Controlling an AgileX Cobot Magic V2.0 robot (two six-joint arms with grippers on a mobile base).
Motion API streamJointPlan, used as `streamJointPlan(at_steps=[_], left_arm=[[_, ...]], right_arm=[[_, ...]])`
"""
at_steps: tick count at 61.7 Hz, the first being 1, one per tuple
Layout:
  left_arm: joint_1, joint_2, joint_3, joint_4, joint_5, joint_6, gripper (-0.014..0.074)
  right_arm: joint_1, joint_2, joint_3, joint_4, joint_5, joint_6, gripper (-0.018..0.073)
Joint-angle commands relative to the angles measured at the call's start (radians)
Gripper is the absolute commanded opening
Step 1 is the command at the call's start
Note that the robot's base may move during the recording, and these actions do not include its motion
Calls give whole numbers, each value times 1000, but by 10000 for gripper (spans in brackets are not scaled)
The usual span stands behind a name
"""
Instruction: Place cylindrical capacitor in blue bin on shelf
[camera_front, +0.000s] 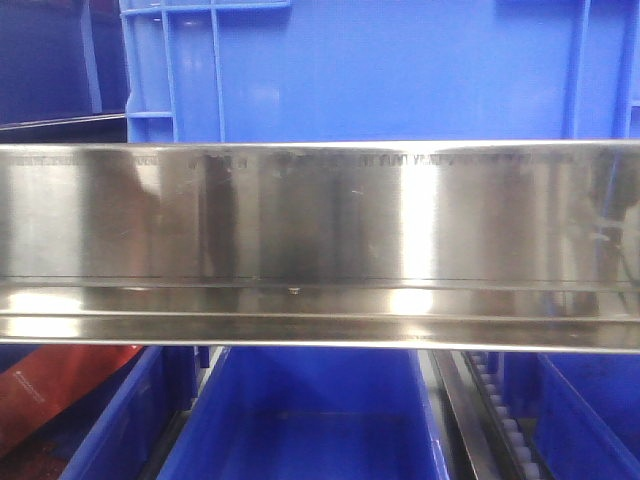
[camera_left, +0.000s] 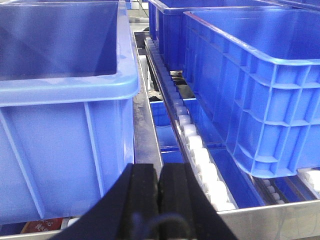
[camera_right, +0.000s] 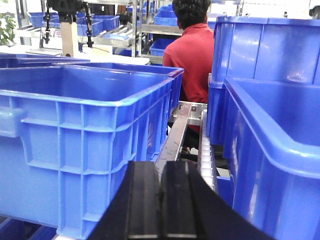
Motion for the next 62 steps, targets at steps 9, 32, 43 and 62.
streamJointPlan(at_steps=[9,32,43,62], left_arm=[[-4,-5,2,-2,-20,-8,-111],[-2,-12,16,13,-25,-8,-111],[35,-108,140,58,-180,-8,-111],[85,-292,540,42,-568,-10,-111]], right_arm=[[-5,-4,4,-8,-27,3,-133],[-5,-4,4,-8,-27,3,-133],[-5,-4,4,-8,-27,3,-133],[-5,-4,4,-8,-27,3,-133]])
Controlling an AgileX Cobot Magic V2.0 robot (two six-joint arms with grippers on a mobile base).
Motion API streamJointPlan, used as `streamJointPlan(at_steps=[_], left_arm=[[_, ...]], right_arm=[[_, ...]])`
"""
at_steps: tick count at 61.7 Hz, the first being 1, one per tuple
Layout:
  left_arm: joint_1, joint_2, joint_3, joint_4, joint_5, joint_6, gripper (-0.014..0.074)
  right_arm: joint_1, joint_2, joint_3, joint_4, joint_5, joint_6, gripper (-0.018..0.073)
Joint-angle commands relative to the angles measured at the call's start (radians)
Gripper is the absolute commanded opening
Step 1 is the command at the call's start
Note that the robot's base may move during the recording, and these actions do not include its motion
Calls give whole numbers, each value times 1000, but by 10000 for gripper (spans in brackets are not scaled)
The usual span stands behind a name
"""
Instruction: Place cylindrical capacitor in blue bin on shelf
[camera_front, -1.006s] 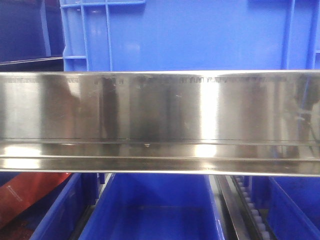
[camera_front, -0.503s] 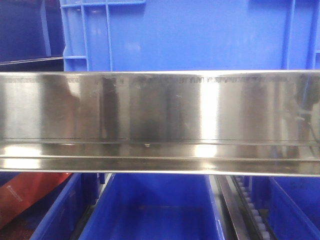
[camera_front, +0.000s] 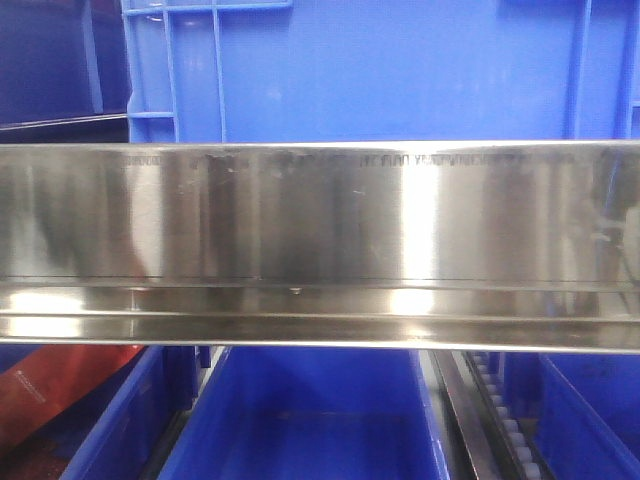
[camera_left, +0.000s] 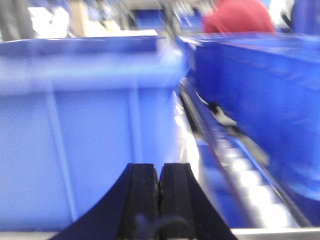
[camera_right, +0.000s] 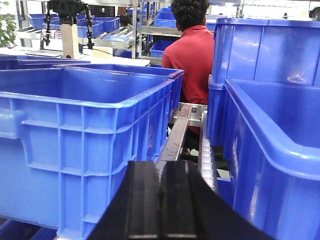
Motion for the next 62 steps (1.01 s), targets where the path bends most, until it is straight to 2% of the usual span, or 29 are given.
streamJointPlan(at_steps=[1,6,14,21,23,33,62], left_arm=[[4,-46,95,-9,-136,-8,-111],[4,-80,179,-21,-195,-8,-111],[4,-99,271,-35,-225,-8,-111],[4,-99,308,-37,-358,-8,-111],[4,-99,308,-37,-322,-8,-111],[4,-99,308,-37,-363,-8,-111],[4,-99,308,-37,-361,-8,-111]], right_arm=[[-5,-4,4,-8,-23,1,-133],[-5,-4,4,-8,-23,1,-133],[-5,-4,4,-8,-23,1,-133],[-5,-4,4,-8,-23,1,-133],[-5,-4,4,-8,-23,1,-133],[-5,-4,4,-8,-23,1,-133],[-5,-4,4,-8,-23,1,-133]])
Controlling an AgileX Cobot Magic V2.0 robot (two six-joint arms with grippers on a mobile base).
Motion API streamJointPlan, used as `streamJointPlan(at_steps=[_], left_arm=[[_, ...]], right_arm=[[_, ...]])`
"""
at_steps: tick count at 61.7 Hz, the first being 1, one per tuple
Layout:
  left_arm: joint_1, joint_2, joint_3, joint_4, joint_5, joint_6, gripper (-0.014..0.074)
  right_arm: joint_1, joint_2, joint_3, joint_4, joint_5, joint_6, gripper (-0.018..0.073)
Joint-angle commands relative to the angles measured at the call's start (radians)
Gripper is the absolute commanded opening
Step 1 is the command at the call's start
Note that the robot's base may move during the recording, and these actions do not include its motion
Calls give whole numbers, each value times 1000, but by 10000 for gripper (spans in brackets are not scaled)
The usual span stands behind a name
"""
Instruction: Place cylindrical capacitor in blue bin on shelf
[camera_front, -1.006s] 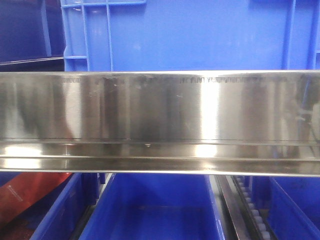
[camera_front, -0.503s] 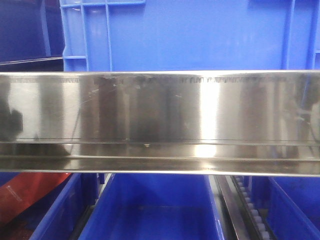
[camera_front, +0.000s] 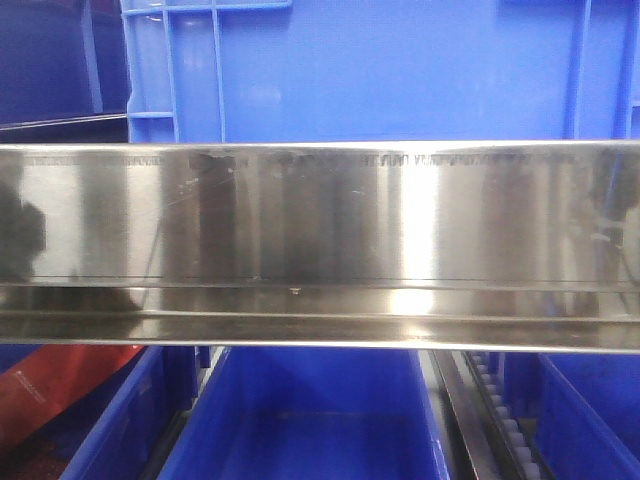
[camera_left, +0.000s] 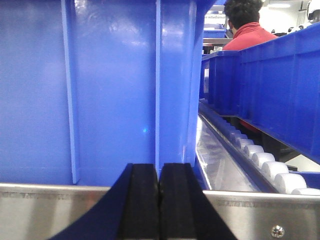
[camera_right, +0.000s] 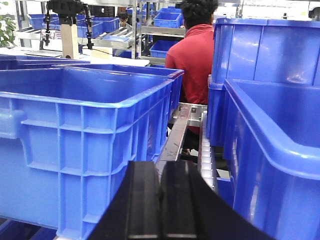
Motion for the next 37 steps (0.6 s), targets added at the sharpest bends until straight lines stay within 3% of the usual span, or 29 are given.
streamJointPlan(at_steps=[1,25,37], left_arm=[[2,-5,-2,-4,-21,-8,-111],[2,-5,-2,-4,-21,-8,-111],[2,-5,-2,-4,-21,-8,-111]], right_arm=[[-5,-4,2,-8,-21,1,-133],[-9,-4,4,14,-27,1,-133],[-106,-4,76,32,-140,1,-133]])
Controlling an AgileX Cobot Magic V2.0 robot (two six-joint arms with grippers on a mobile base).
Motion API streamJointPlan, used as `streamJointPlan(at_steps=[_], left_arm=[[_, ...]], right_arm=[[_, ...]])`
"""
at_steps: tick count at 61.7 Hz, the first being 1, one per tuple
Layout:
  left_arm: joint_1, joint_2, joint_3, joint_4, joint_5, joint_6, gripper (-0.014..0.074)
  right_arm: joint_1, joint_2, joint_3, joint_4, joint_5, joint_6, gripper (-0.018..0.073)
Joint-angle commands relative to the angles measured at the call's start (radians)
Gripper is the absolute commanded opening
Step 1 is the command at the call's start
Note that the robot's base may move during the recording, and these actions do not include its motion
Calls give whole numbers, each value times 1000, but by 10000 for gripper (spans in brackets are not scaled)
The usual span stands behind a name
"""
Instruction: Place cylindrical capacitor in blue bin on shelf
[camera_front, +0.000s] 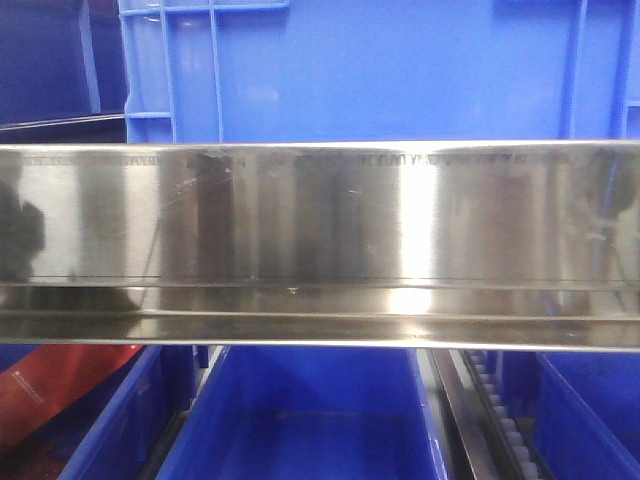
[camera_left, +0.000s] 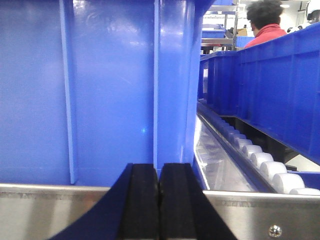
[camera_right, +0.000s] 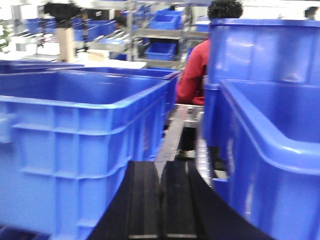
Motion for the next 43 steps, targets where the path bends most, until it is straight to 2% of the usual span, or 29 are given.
streamJointPlan(at_steps=[1,9,22,35,39,43], left_arm=[[2,-5,-2,-4,-21,-8,-111],[2,-5,-2,-4,-21,-8,-111],[2,-5,-2,-4,-21,-8,-111],[2,-5,-2,-4,-21,-8,-111],[2,-5,-2,-4,-21,-8,-111],[2,-5,-2,-4,-21,-8,-111]], right_arm=[[-57,-4,50,13,-101,1,-133],[-118,-8,159,26,-205,1,-133],[-184,-54,319,29,-253,1,-133],[-186,-134,465,29,-317,1,-133],[-184,-134,484,29,-391,1,-133],[-180,-134,484,23,-335,1,-133]])
